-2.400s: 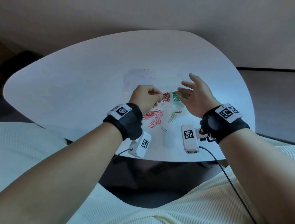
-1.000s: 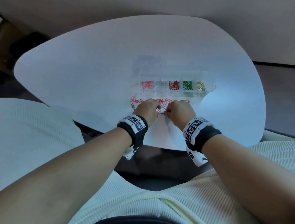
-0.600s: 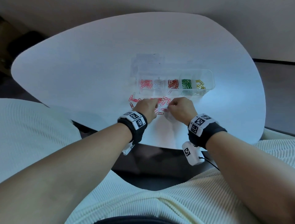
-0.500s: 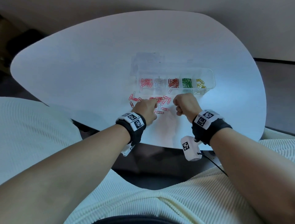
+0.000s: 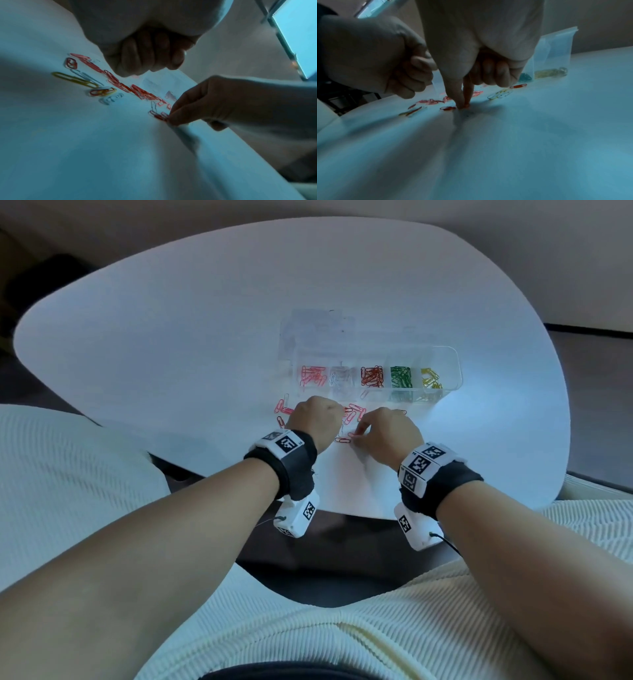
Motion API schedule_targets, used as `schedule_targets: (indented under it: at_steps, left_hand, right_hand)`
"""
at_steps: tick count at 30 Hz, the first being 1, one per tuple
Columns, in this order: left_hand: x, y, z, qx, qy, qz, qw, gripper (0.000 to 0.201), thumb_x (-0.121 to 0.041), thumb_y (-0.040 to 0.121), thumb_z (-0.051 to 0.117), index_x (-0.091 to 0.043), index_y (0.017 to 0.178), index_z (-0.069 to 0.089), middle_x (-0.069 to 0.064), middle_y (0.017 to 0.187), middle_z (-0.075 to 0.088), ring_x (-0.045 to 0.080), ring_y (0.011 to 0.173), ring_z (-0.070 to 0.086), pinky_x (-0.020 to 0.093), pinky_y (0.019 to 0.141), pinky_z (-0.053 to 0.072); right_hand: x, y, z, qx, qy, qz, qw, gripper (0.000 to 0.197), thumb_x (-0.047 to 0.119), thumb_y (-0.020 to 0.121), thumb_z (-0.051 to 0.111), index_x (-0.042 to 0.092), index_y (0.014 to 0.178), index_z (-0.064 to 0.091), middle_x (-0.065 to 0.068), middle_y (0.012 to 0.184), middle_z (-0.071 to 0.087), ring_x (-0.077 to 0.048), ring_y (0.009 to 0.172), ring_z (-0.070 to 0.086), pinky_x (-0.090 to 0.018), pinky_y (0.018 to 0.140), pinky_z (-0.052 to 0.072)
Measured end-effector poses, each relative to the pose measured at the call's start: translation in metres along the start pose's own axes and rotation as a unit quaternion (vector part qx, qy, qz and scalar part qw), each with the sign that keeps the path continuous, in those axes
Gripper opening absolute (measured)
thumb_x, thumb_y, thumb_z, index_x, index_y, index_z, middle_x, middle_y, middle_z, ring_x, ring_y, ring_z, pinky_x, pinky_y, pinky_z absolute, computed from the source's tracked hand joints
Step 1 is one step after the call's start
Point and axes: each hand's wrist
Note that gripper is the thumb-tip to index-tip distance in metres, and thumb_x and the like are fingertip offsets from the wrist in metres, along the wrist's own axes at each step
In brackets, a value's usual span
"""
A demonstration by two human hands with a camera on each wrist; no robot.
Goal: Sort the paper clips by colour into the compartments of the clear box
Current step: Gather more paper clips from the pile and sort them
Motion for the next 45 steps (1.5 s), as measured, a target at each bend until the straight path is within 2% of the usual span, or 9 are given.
schedule_targets:
  at_steps: [3,6,12,17,23,28,34,37,45]
  left_hand:
    - [-0.001,-0.004,0.008,0.022,0.124,0.043,0.991,0.014,-0.032,0.086,0.05,-0.027,0.088,0.063,0.0,0.086,0.066,0.027,0.078,0.058,0.028,0.064,0.045]
    - [0.002,0.0,0.011,0.037,0.224,0.088,0.97,0.034,-0.034,0.089,0.052,-0.036,0.122,0.058,0.002,0.113,0.068,0.029,0.099,0.063,0.032,0.078,0.049]
    - [0.0,0.005,0.01,0.043,0.287,0.114,0.95,0.022,-0.026,0.092,0.053,-0.027,0.107,0.069,0.003,0.106,0.07,0.028,0.093,0.064,0.031,0.076,0.051]
    - [0.004,0.007,0.009,0.031,0.302,0.138,0.943,0.022,-0.035,0.094,0.052,-0.033,0.114,0.062,0.0,0.109,0.068,0.025,0.094,0.063,0.029,0.072,0.044]
    - [-0.002,0.007,0.008,0.032,0.326,0.129,0.936,0.022,-0.038,0.093,0.054,-0.028,0.108,0.067,0.001,0.1,0.069,0.026,0.088,0.063,0.029,0.069,0.042]
    - [-0.007,0.005,0.005,0.047,0.315,0.109,0.942,0.02,-0.041,0.085,0.057,-0.025,0.094,0.066,0.0,0.089,0.067,0.024,0.078,0.06,0.029,0.064,0.041]
    - [-0.004,0.002,0.0,0.017,0.058,0.006,0.998,0.032,-0.021,0.092,0.034,-0.016,0.06,0.035,0.004,0.063,0.041,0.024,0.059,0.034,0.032,0.052,0.023]
    - [-0.002,0.005,0.0,0.001,-0.071,-0.037,0.997,0.035,-0.021,0.092,0.034,-0.014,0.058,0.03,0.004,0.059,0.032,0.024,0.058,0.028,0.033,0.057,0.021]
    - [-0.018,0.01,-0.001,0.087,-0.158,0.036,0.983,0.042,-0.041,0.102,0.035,-0.017,0.067,0.034,-0.003,0.056,0.031,0.015,0.048,0.025,0.026,0.047,0.023]
  right_hand:
    - [-0.003,0.001,0.002,0.029,-0.036,0.035,0.998,0.023,0.033,0.079,0.065,0.01,0.08,0.065,-0.008,0.077,0.065,-0.025,0.072,0.064,-0.024,0.056,0.041]
    - [-0.007,0.003,-0.005,0.073,0.022,0.056,0.996,0.024,0.029,0.083,0.053,0.007,0.073,0.056,-0.01,0.075,0.059,-0.025,0.072,0.058,-0.027,0.058,0.038]
    - [-0.008,0.003,-0.03,0.083,0.444,0.128,0.883,0.027,0.016,0.079,0.042,0.021,0.057,0.027,0.002,0.052,0.023,-0.016,0.051,0.014,-0.024,0.047,0.013]
    - [-0.013,0.002,-0.028,0.119,0.539,0.116,0.826,0.021,0.008,0.079,0.032,0.012,0.06,0.04,-0.007,0.056,0.04,-0.016,0.048,0.023,-0.02,0.044,0.018]
    - [-0.01,0.005,-0.018,-0.027,0.256,0.026,0.966,0.029,0.01,0.088,0.047,0.019,0.08,0.072,0.013,0.068,0.059,-0.008,0.057,0.051,-0.018,0.051,0.037]
    - [-0.012,0.009,-0.013,-0.062,0.229,0.02,0.971,0.03,0.01,0.088,0.044,0.017,0.086,0.073,0.004,0.077,0.064,-0.017,0.069,0.062,-0.018,0.056,0.041]
    - [-0.015,0.011,-0.012,-0.084,0.112,-0.008,0.99,0.026,0.022,0.089,0.056,0.03,0.106,0.073,0.001,0.09,0.073,-0.016,0.082,0.065,-0.023,0.072,0.047]
    - [-0.014,0.007,-0.008,-0.052,0.05,-0.012,0.997,0.023,0.029,0.088,0.061,0.034,0.106,0.074,-0.001,0.1,0.073,-0.022,0.087,0.065,-0.025,0.07,0.047]
    - [-0.011,0.009,-0.011,-0.013,0.036,0.025,0.999,0.002,0.028,0.081,0.073,0.027,0.081,0.072,-0.003,0.083,0.066,-0.022,0.077,0.064,-0.024,0.06,0.04]
Point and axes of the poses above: each hand's wrist, its own y-axis towards the middle knuckle, its own z-axis out of the palm, x = y × z
